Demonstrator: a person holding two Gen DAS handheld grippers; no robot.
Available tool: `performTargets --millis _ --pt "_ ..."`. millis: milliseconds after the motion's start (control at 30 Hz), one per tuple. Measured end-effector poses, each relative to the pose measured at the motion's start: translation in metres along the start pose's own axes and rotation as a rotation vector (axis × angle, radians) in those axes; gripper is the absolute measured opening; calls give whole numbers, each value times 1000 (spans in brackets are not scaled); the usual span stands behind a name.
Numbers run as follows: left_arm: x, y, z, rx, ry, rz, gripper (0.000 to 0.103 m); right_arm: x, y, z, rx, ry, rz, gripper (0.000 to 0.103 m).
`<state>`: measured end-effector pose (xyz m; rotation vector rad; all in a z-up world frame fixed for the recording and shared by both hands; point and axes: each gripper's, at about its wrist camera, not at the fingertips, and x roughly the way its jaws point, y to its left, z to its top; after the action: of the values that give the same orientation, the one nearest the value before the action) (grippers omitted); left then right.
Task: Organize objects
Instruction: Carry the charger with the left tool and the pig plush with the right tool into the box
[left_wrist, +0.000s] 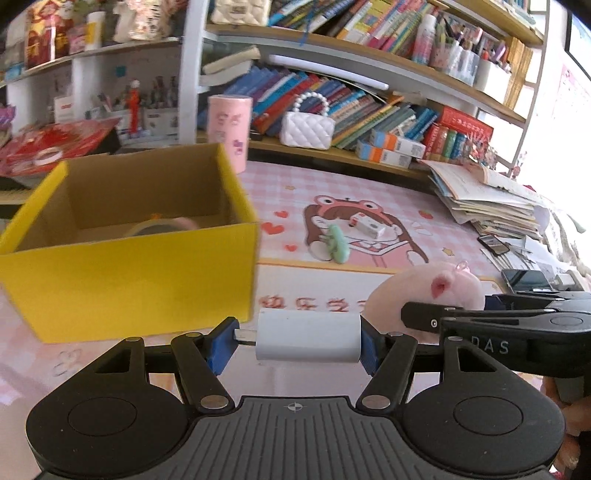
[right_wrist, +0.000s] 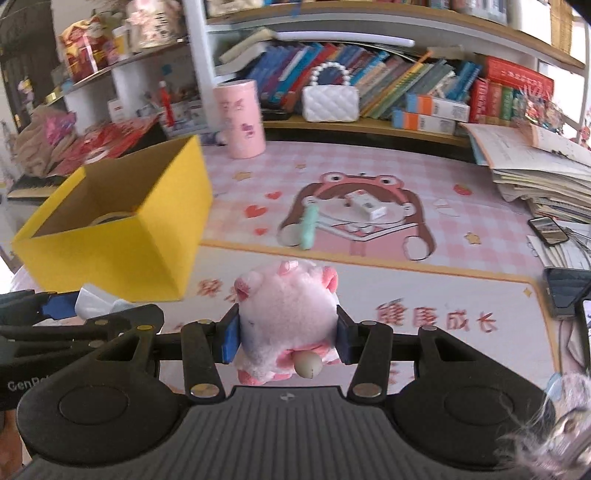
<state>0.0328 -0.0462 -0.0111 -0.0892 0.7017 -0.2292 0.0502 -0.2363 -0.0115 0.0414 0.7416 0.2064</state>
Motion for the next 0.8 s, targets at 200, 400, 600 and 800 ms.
performTargets --millis 200,400,600,800 --pt "-29 29 -13 -27 -12 23 65 -12 41 -14 -22 9 31 46" --pt "-56 56 -24 -45 -28 47 65 -21 75 -25 -42 10 63 46" --pt "-76 78 -33 -48 -40 67 65 -28 108 -35 -57 4 86 46" --pt "-90 100 -42 -58 -51 82 65 -32 137 -43 -76 4 104 46"
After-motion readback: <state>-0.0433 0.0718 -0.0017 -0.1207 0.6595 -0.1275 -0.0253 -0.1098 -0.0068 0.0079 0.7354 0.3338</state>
